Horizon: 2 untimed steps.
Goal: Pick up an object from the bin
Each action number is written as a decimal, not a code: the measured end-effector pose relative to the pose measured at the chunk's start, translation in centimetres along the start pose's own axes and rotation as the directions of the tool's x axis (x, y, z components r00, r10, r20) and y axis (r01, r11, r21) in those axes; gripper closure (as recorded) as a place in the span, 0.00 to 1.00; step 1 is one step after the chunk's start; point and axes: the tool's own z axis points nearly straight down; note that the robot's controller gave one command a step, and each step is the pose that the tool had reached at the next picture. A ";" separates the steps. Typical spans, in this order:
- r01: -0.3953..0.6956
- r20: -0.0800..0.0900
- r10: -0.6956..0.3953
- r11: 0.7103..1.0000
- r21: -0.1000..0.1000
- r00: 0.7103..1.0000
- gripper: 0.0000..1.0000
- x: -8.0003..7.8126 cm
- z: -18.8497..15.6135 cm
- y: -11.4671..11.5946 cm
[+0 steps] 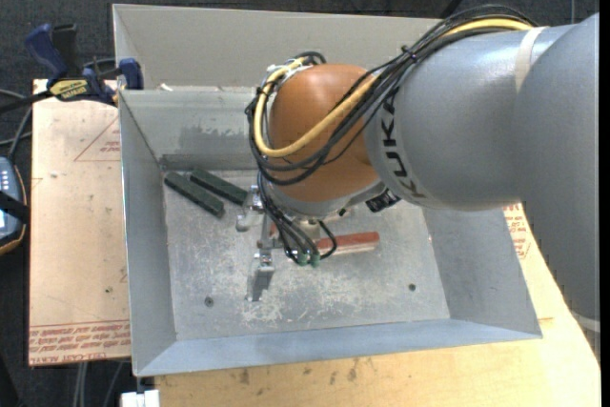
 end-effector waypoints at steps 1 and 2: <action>-0.003 0.008 0.003 1.000 -0.001 1.000 0.00 -0.2 -0.4 -0.1; 0.077 0.011 -0.077 0.997 -0.001 0.997 0.00 1.9 3.5 -3.3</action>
Offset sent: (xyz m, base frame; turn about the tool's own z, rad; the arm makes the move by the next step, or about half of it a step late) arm -0.0346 -0.0595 -0.0636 -0.1304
